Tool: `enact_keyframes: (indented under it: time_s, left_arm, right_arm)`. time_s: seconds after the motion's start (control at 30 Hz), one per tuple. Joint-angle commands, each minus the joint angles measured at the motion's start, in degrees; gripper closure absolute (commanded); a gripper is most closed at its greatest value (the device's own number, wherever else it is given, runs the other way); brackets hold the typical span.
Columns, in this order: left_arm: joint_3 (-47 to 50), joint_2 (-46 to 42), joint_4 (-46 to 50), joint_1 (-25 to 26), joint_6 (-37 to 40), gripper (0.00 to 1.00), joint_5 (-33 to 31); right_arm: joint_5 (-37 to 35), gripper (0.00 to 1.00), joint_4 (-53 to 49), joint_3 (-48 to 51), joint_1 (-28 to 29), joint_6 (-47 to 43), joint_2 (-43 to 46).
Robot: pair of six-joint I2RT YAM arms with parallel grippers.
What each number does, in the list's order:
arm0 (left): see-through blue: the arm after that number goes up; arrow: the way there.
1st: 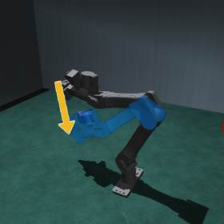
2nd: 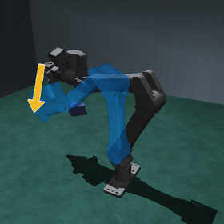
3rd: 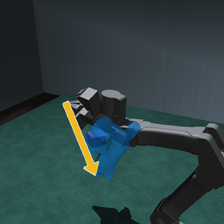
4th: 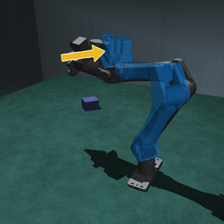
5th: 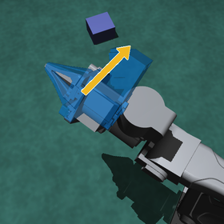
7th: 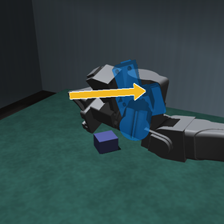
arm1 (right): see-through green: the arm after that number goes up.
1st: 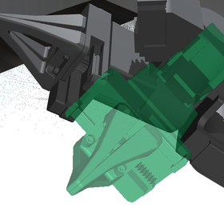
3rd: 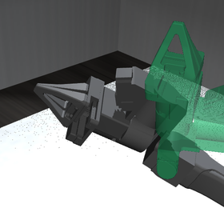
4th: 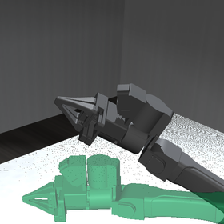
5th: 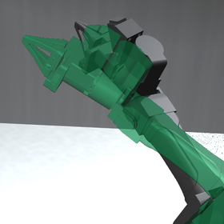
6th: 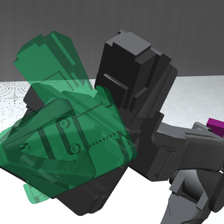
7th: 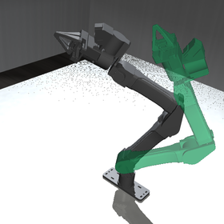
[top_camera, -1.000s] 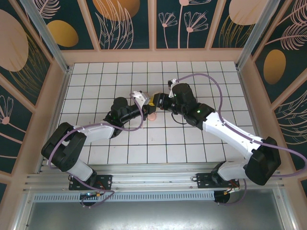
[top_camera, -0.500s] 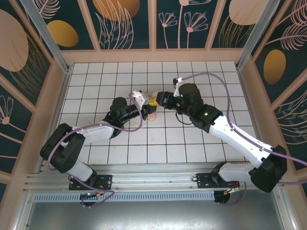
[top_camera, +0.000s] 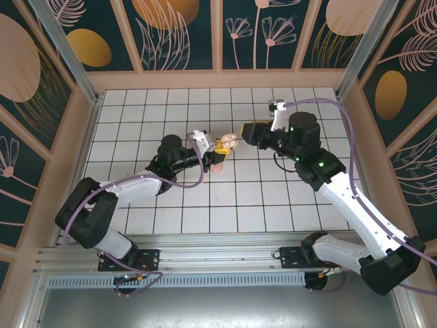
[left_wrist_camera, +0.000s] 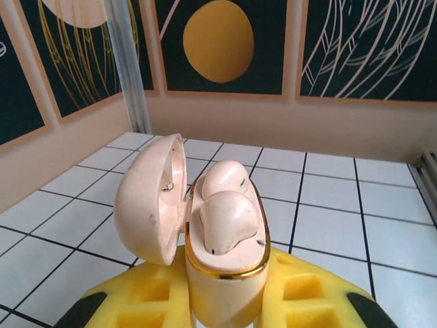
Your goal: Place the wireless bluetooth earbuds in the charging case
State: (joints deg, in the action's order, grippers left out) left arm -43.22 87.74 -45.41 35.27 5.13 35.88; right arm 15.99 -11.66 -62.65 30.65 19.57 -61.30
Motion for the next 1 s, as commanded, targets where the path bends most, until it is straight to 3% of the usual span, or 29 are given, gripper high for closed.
enact_keyframes:
  time_s: [0.0,0.13,0.23,0.33,0.57,0.67,0.97]
  left_arm:
    - [-1.9,-2.2,4.5,0.3,5.2,0.97,2.5]
    - [-2.1,-2.8,6.8,0.4,7.1,0.96,3.3]
    - [-2.1,-3.3,8.3,0.3,8.4,0.96,3.9]
    - [-2.6,-3.5,10.6,0.4,10.3,0.96,4.9]
    - [-3.9,-3.9,15.2,0.4,14.5,0.96,5.2]
    - [-4.4,-4.0,16.8,0.3,15.9,0.96,5.1]
    - [-5.0,-4.0,17.7,0.3,16.9,0.96,5.4]
  right_arm:
    - [6.1,0.44,-4.4,-4.2,-2.4,-12.5,0.1]
    - [7.5,0.43,-8.1,-6.1,-2.8,-24.1,-0.3]
    - [12.7,0.44,-10.3,-5.2,-2.8,-37.1,0.1]
    - [12.3,0.40,-11.9,-5.6,-2.9,-43.7,-0.1]
    - [13.2,0.37,-28.0,-13.5,-2.5,-67.7,-7.1]
    - [10.1,0.31,-28.5,-14.2,-0.8,-73.5,-8.3]
    - [5.7,0.29,-33.4,-18.5,4.0,-81.0,-16.5]
